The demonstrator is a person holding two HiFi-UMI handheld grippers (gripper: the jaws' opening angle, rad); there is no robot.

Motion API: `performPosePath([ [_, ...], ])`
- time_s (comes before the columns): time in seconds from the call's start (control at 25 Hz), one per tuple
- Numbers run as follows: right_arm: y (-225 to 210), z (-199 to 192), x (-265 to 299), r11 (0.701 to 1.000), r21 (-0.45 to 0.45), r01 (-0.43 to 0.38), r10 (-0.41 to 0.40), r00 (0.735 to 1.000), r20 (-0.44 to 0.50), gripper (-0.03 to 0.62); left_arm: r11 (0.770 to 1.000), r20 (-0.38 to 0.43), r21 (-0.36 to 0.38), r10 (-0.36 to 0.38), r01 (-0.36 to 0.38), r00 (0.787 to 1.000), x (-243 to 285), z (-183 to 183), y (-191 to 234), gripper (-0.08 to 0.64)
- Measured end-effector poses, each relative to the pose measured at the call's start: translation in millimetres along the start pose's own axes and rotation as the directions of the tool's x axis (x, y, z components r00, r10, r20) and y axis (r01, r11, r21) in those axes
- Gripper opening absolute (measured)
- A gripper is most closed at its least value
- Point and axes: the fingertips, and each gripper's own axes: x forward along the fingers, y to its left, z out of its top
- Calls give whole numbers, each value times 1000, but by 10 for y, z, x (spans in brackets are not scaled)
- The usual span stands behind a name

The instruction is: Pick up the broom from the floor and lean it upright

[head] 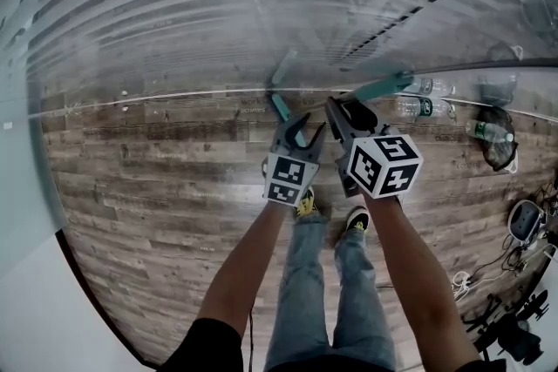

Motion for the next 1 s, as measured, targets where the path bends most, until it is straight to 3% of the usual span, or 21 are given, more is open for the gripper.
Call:
performPosePath([
  [0.76, 98, 101, -136, 999, -15, -34, 35, 997, 64, 164, 999, 30, 31, -15, 14, 999, -87, 196, -94, 156],
  [1.0, 170, 109, -293, 994, -91, -53, 58, 997, 57, 184, 999, 43, 34, 7, -8, 999, -175, 261, -120, 156],
])
